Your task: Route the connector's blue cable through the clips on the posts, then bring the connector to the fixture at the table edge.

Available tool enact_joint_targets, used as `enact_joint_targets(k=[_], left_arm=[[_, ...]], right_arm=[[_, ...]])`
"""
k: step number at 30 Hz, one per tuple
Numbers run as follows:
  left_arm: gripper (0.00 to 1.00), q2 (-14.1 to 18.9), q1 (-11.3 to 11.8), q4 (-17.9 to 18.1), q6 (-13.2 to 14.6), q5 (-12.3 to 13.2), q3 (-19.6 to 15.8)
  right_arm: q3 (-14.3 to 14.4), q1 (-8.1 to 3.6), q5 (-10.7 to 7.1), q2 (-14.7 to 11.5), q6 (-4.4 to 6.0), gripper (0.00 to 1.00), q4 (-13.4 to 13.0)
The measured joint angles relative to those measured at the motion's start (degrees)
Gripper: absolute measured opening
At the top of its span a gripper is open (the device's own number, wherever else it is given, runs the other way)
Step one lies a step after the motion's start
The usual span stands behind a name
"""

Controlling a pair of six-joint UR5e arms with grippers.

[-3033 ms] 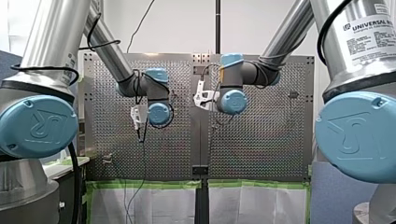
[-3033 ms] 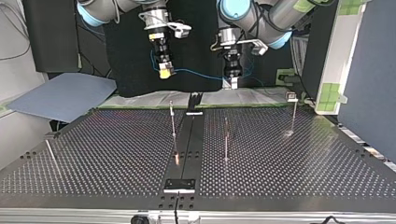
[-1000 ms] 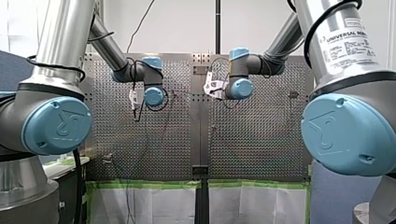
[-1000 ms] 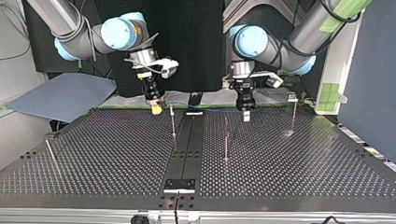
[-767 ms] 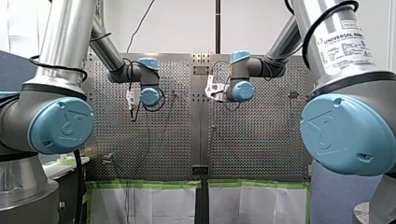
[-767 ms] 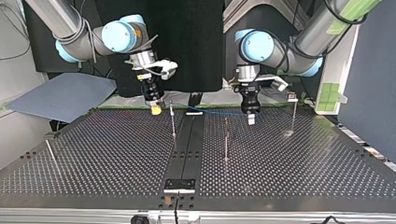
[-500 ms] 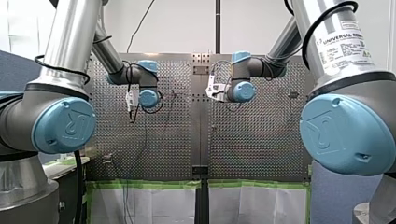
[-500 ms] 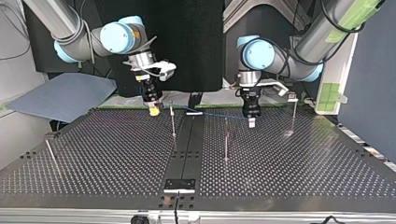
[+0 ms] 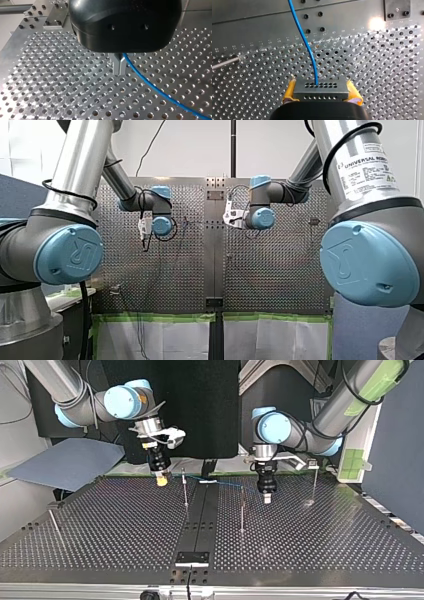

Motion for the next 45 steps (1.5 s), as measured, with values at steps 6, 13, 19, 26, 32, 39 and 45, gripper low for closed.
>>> enact_joint_targets(k=[6, 13, 19, 26, 32, 39, 45], left_arm=[[0.00, -0.02, -0.01, -0.66, -0.02, -1.33, 0.02], [0.00, -0.02, -0.95, -2.47, 0.42, -2.92, -0.39], [0.00, 0.25, -1.48, -3.11, 0.53, -4.31, -0.51], [0.00, 0.95, -1.65, -3.12, 0.20, -4.93, -0.51], [0.00, 2.25, -1.47, -2.65, -0.23, -4.76, -0.50], [0.00, 2.48, -1.36, -1.64, 0.26, -3.72, -0.43], [0.00, 2.46, -1.17, -1.14, 0.33, -2.97, -0.42]], right_arm=[[-0.02, 0.11, -1.01, 0.02, -0.22, 0.00, 0.18], [-0.01, 0.37, -1.21, 0.01, -0.65, 0.00, 0.77], [-0.01, 0.41, -1.53, 0.00, -0.70, 0.00, 0.65], [-0.05, 0.41, -2.64, 0.00, -0.71, 0.00, 0.04], [-0.25, 0.10, -3.04, 0.00, -0.69, 0.00, -0.28], [-0.32, -0.18, -2.68, 0.00, -0.62, 0.00, -0.38], [-0.32, -0.55, -2.33, 0.02, -0.55, 0.00, -0.40]])
